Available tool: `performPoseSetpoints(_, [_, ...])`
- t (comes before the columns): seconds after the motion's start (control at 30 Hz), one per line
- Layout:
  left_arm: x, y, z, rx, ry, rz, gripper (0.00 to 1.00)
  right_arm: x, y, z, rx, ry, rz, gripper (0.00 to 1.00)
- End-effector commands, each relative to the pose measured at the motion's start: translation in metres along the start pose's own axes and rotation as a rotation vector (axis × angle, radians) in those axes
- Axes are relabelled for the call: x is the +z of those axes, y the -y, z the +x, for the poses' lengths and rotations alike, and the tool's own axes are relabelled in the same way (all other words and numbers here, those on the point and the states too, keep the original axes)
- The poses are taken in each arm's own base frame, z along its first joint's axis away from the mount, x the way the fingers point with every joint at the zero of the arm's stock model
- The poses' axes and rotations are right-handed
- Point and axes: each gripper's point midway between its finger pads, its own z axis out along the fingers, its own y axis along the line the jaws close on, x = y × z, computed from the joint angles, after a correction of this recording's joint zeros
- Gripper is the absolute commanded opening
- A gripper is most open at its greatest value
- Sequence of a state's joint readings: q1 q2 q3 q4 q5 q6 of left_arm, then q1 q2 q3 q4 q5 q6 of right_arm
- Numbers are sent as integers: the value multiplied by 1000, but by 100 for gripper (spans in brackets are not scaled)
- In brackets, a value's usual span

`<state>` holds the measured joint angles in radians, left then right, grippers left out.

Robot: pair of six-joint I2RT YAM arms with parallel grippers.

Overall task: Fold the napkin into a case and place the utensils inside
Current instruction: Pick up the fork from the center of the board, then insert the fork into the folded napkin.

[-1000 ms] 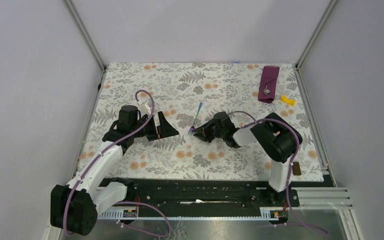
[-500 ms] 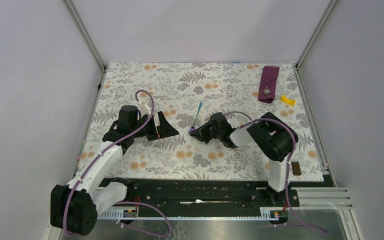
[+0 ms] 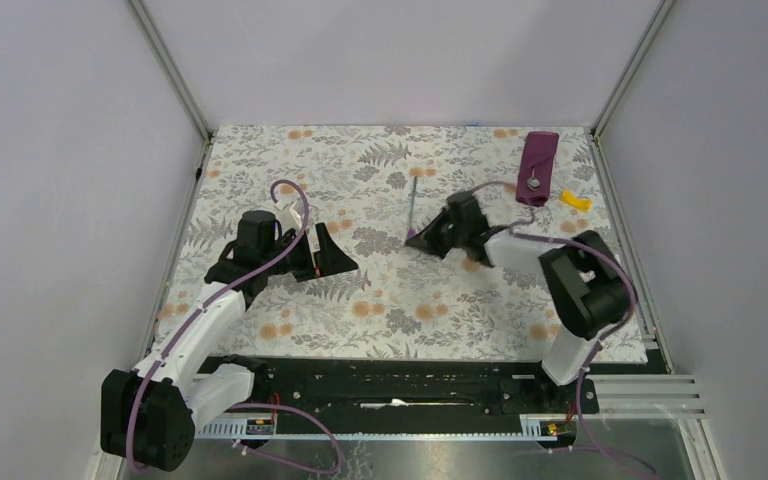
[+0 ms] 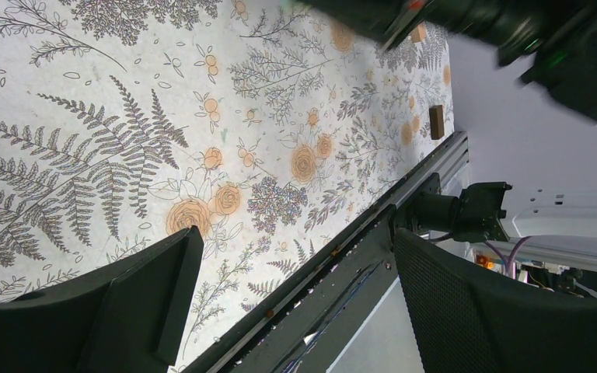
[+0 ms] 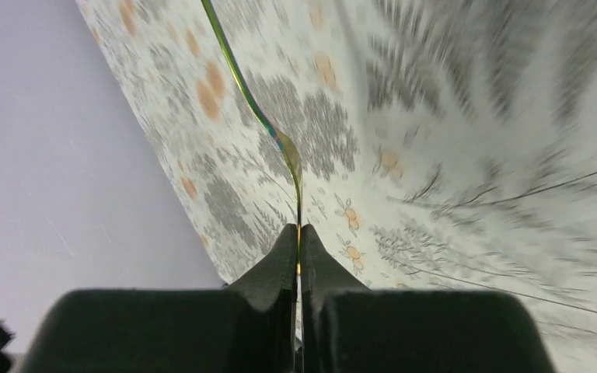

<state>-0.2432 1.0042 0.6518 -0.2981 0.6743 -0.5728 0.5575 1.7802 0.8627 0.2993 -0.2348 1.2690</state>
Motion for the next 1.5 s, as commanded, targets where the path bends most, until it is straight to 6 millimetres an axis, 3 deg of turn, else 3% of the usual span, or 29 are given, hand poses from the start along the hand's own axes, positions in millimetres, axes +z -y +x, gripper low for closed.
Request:
performPoseSetpoints(0.0, [0,8,-6,55,22,39,99,-73,-1,-64,-218,-26,58,0])
performPoseSetpoints(0.23, [4,11,-5,60,12,54,99,-171,57,-125,-136,-154,190,0])
performPoseSetpoints(0.47, [7,17,-4,102,0,55,99,-218,105,-170,48,-80,213,0])
performPoseSetpoints(0.63, [10,21,2,143,-13,47,99,-223,124,-190,69,-96,244,0])
performPoseSetpoints(0.9, [12,27,15,171,-33,50,99,-224,112,-236,108,-59,188,0])
performPoseSetpoints(1.1, [13,27,16,178,-31,39,99,-216,116,-263,129,-68,218,0])
performPoseSetpoints(1.47, [15,23,18,174,-39,23,99,-197,121,-296,157,-83,204,0])
